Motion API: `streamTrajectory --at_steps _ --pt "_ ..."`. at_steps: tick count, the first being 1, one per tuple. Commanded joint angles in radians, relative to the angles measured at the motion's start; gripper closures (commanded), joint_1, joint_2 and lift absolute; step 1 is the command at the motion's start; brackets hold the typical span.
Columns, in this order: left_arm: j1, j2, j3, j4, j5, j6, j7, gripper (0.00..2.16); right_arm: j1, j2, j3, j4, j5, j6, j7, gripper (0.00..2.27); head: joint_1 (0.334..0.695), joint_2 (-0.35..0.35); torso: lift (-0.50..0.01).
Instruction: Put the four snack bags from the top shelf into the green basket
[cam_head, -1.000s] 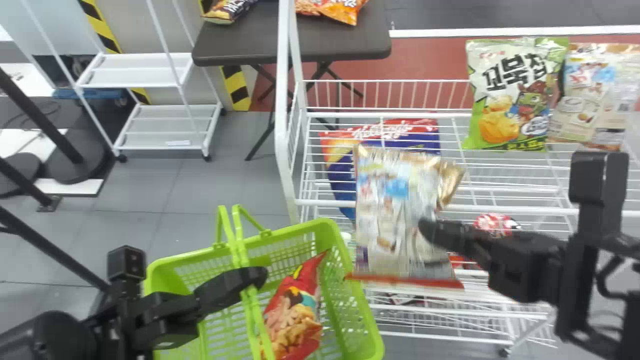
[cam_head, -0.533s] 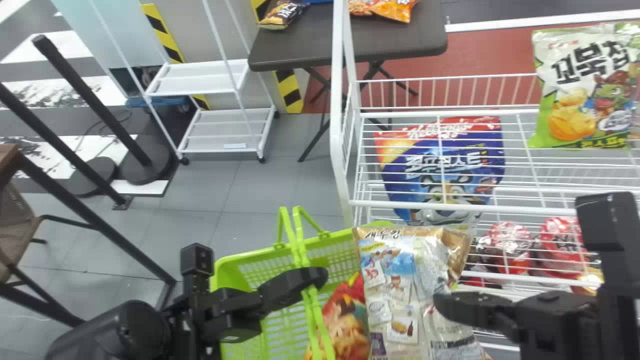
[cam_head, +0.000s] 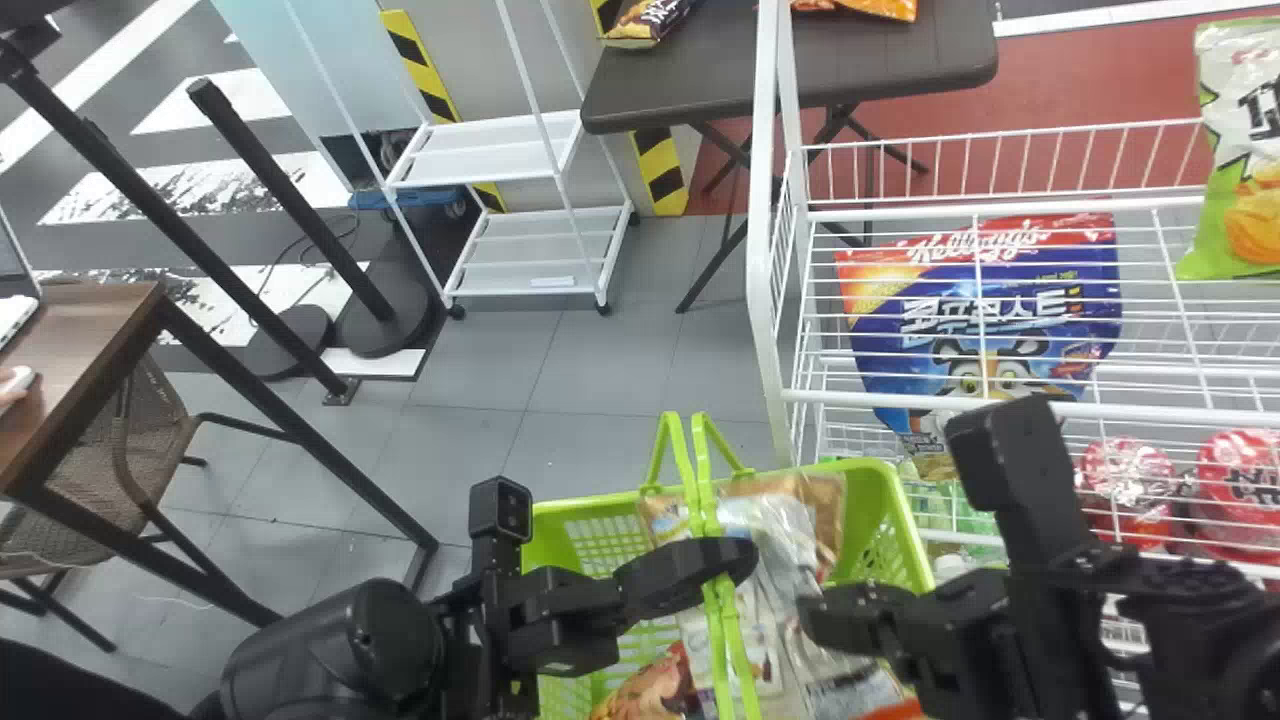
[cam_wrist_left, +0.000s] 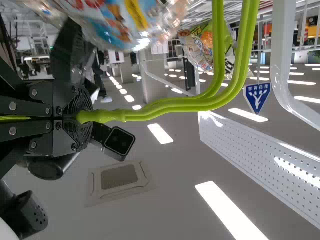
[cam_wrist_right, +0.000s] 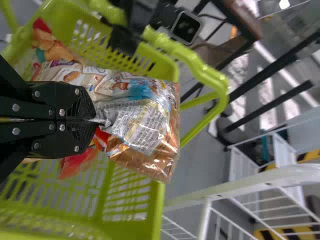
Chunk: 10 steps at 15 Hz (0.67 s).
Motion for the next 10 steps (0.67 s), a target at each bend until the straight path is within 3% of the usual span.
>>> streamTrajectory --at_steps 1,4,7,8,10 --pt "0.0 0.001 0.003 0.001 0.001 0.0 -0.011 2.15 -0.006 -0.004 -0.003 -0.029 0.024 0.101 0.0 0.0 0.695 0.35 0.0" --pt "-0.001 0.001 0.003 0.001 0.001 0.0 -0.011 2.15 0.022 -0.014 -0.081 -0.137 0.031 0.113 0.002 0.06 0.695 0.35 0.0" --pt "-0.001 0.001 0.006 0.006 -0.001 0.0 -0.011 2.15 0.053 -0.012 -0.247 -0.218 -0.018 0.113 0.011 0.06 0.695 0.343 0.0" --pt "-0.001 0.001 0.006 0.006 -0.001 -0.003 -0.011 2.15 0.062 -0.01 -0.314 -0.224 -0.058 0.086 0.017 0.06 0.695 0.314 0.0" --pt "-0.003 0.001 0.006 0.006 -0.001 -0.003 -0.011 2.15 0.068 -0.004 -0.392 -0.207 -0.038 -0.117 0.0 0.06 0.695 0.234 0.0"
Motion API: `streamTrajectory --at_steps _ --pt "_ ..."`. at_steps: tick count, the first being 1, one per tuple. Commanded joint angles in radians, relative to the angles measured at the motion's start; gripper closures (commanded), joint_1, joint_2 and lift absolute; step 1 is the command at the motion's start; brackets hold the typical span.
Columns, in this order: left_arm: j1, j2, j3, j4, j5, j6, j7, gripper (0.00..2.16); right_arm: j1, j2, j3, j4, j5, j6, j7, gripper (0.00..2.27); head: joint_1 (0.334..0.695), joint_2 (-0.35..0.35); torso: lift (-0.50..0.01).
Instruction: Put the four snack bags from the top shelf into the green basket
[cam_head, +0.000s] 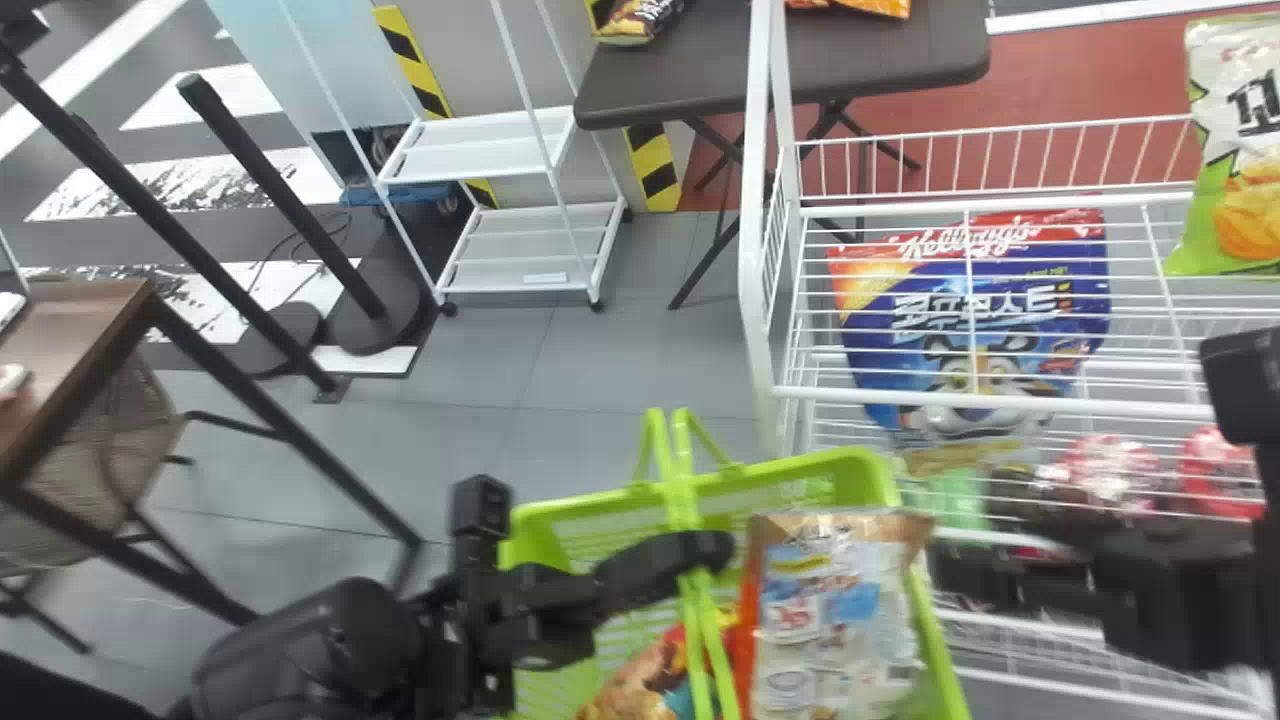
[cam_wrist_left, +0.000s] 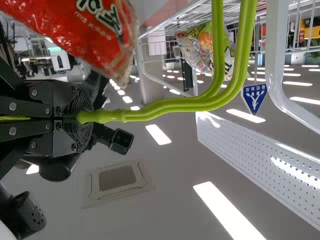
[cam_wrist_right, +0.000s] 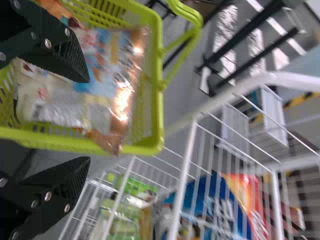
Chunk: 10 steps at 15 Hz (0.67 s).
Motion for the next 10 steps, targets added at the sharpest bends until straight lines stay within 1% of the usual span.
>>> streamTrajectory --at_steps 1,2,3,5,6,8,10 --pt "-0.001 0.0 0.0 0.0 0.0 -0.001 -0.011 2.15 -0.005 0.003 -0.077 0.056 0.038 -0.269 -0.021 0.06 0.695 0.197 0.0" --pt "-0.001 0.0 0.0 0.0 0.0 -0.001 -0.011 2.15 -0.027 0.003 -0.092 0.119 0.07 -0.429 -0.047 0.06 0.695 0.158 0.0" --pt "-0.001 0.0 0.0 0.0 0.0 -0.001 -0.011 2.15 -0.056 0.003 -0.1 0.181 0.112 -0.533 -0.078 0.06 0.695 0.125 0.0" --pt "0.002 0.0 0.004 0.0 0.0 0.003 -0.011 2.15 -0.151 0.003 -0.12 0.338 0.201 -0.659 -0.125 0.06 0.695 0.055 0.0" --pt "0.002 0.0 0.008 0.0 0.0 0.003 -0.011 2.15 -0.189 0.003 -0.129 0.415 0.23 -0.714 -0.142 0.06 0.695 -0.004 0.0" --pt "0.003 0.002 0.009 0.003 0.0 0.003 -0.011 2.15 -0.286 0.003 -0.141 0.599 0.314 -0.815 -0.187 0.06 0.695 -0.052 0.0" --pt "0.003 0.002 0.011 0.003 0.0 -0.001 -0.011 2.15 -0.375 0.003 -0.164 0.76 0.33 -0.873 -0.193 0.06 0.695 -0.088 0.0"
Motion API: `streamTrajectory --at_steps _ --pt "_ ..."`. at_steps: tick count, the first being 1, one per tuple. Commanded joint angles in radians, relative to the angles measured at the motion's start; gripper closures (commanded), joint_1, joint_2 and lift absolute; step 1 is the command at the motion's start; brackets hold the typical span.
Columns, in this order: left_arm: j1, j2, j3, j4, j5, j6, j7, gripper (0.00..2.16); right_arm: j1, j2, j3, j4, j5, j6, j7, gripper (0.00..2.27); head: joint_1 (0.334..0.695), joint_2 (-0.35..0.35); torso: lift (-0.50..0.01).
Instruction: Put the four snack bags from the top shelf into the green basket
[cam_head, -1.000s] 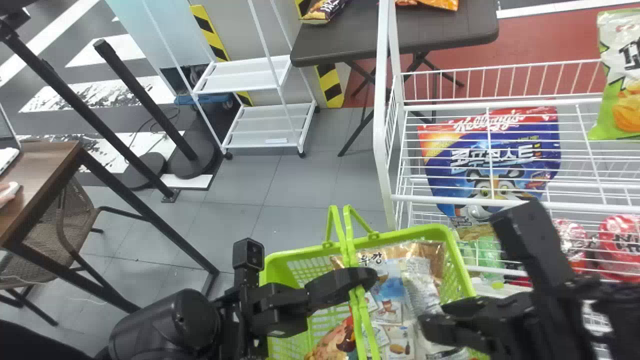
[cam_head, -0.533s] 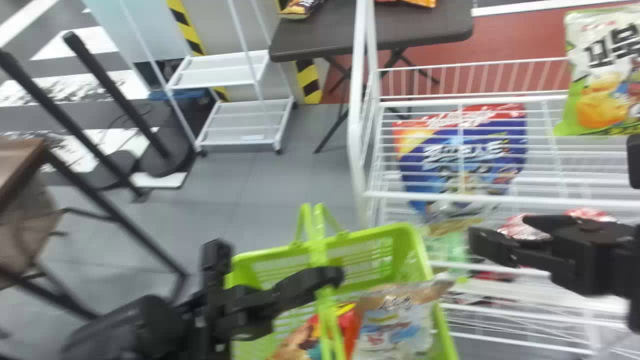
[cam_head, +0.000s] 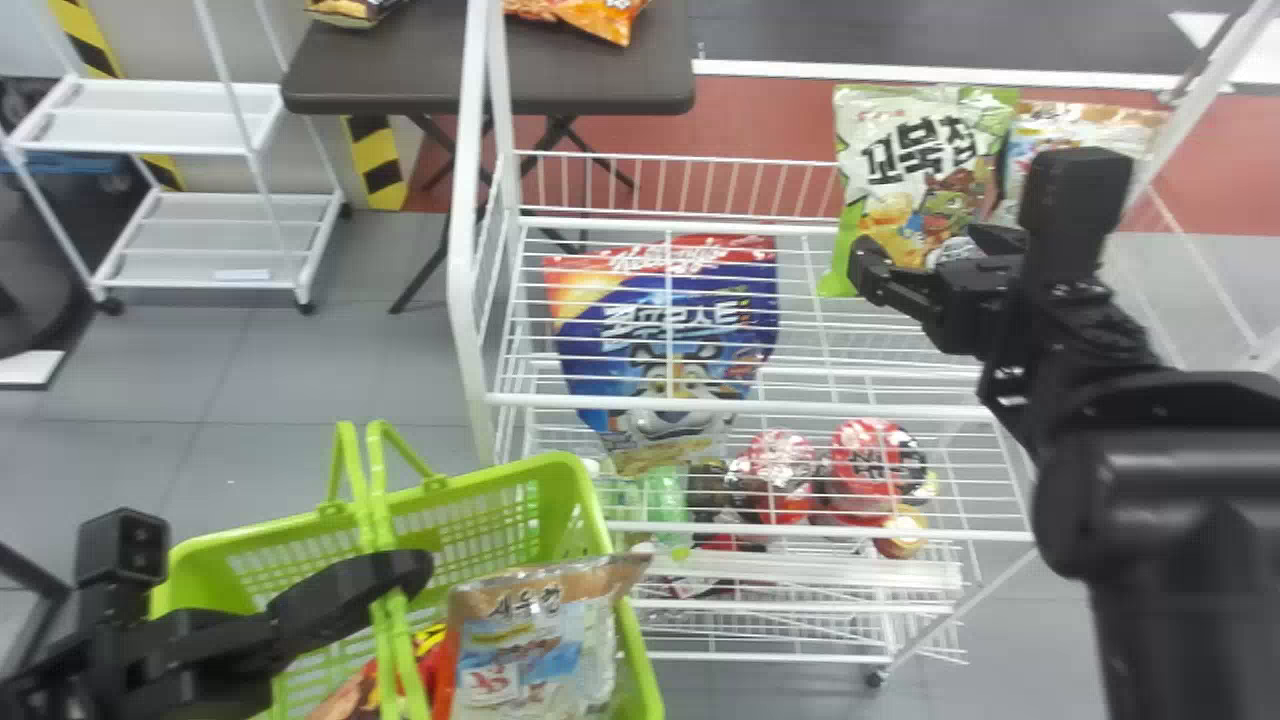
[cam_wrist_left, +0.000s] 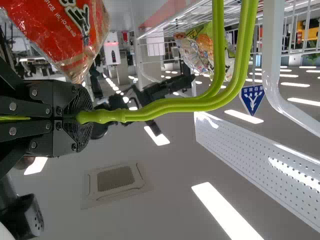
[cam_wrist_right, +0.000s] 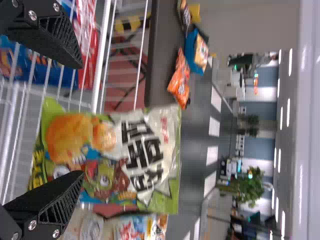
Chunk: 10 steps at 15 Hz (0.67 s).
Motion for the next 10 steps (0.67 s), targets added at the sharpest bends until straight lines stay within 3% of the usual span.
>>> streamTrajectory --at_steps 1,4,5,7,8,9,10 --pt "0.0 0.0 0.0 0.0 0.0 -0.003 -0.011 2.15 -0.098 0.0 -0.015 0.183 0.016 -0.072 -0.015 0.06 0.695 -0.11 0.0" --pt "0.0 0.002 0.003 0.004 0.0 -0.003 -0.011 2.15 -0.182 0.0 0.001 0.335 0.08 -0.097 -0.1 0.07 0.695 -0.134 0.0" --pt "0.0 0.002 0.004 0.005 0.0 -0.003 -0.011 2.15 -0.227 0.0 0.003 0.404 0.103 -0.115 -0.106 0.19 0.695 -0.143 0.0" --pt "0.002 0.003 0.006 0.005 0.0 -0.003 -0.011 2.15 -0.28 0.0 0.005 0.49 0.105 -0.121 -0.101 0.7 0.695 -0.15 0.0" --pt "0.002 0.003 0.006 0.005 0.0 -0.003 -0.011 2.15 -0.283 0.0 0.003 0.499 0.103 -0.128 -0.095 1.29 0.695 -0.148 0.0" --pt "0.002 0.003 0.006 0.005 -0.002 -0.003 -0.011 2.15 -0.287 0.001 0.003 0.507 0.092 -0.128 -0.101 2.12 0.695 -0.147 0.0" --pt "0.002 0.003 0.006 0.005 -0.002 -0.003 -0.011 2.15 -0.283 0.003 -0.002 0.507 0.089 -0.128 -0.103 2.26 0.695 -0.145 0.0"
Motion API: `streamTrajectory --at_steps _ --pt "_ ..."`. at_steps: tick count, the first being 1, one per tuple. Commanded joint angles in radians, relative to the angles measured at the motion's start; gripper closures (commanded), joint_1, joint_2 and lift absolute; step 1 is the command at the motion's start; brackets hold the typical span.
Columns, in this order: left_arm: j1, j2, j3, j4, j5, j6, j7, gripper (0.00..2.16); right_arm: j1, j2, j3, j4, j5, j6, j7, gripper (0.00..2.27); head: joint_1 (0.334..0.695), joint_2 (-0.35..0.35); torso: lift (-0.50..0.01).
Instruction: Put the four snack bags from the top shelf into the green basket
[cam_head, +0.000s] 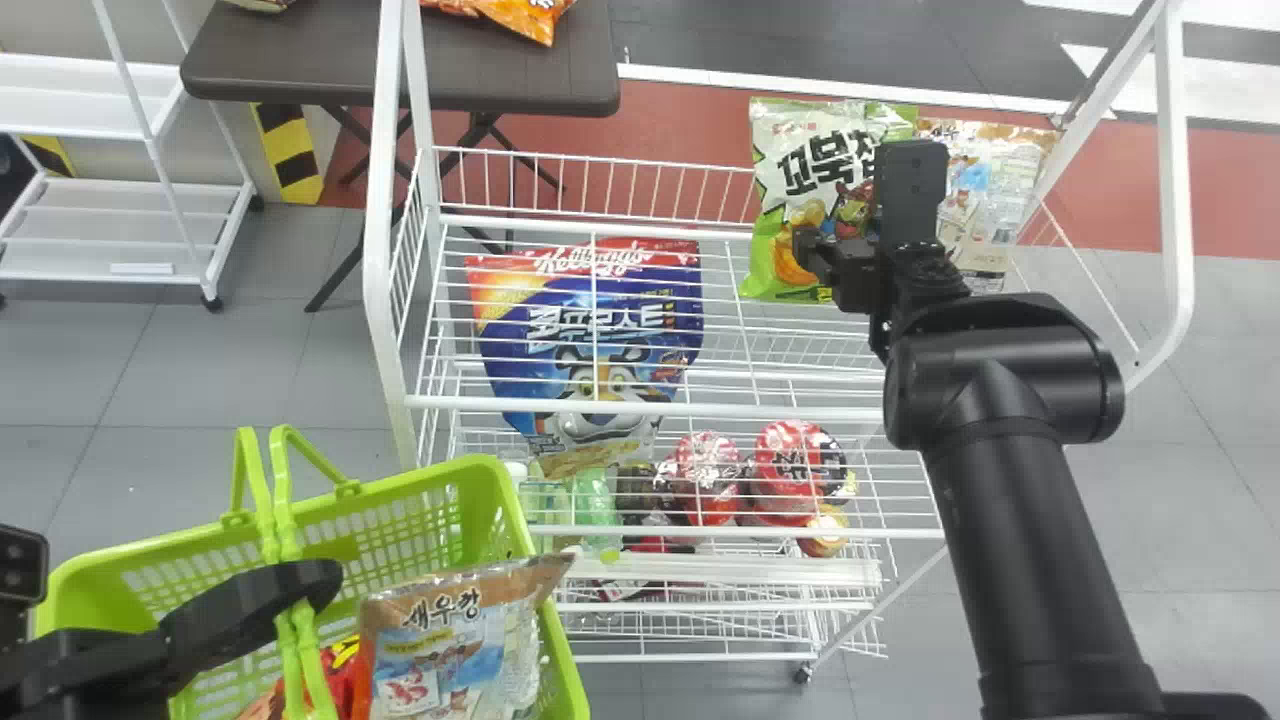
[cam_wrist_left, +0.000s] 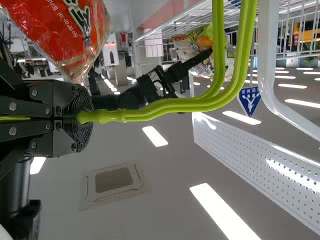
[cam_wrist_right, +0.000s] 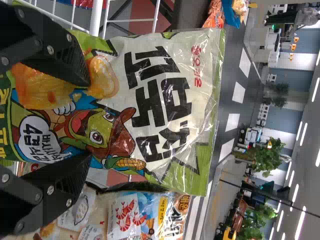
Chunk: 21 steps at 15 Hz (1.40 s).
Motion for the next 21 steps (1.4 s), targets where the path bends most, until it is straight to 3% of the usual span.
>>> streamTrajectory --at_steps 1,6,9,15,19,21 --pt "0.0 0.0 0.0 0.0 -0.001 0.0 -0.011 2.15 0.01 0.002 -0.009 0.003 -0.014 -0.023 0.001 2.26 0.695 -0.144 0.0" --pt "0.0 0.0 -0.003 -0.002 -0.001 0.003 -0.011 2.15 0.101 0.002 -0.033 -0.138 -0.079 -0.066 0.044 2.26 0.695 -0.143 0.0" --pt "0.0 0.002 0.002 -0.002 -0.001 0.003 -0.011 2.15 0.243 0.0 -0.037 -0.411 -0.166 0.002 0.089 2.26 0.695 -0.133 0.0" --pt "-0.011 0.002 0.006 0.0 -0.002 0.003 -0.011 2.15 0.538 0.0 -0.01 -0.942 -0.356 0.493 0.196 2.26 0.695 -0.068 0.0" --pt "-0.024 0.0 0.006 0.012 -0.011 0.003 -0.011 2.15 0.705 -0.015 -0.015 -1.155 -0.422 0.714 0.237 2.26 0.695 0.022 0.0" --pt "-0.035 0.0 0.006 0.026 -0.014 0.0 -0.011 2.15 0.742 -0.023 -0.056 -1.23 -0.505 0.932 0.282 2.26 0.695 0.044 0.0"
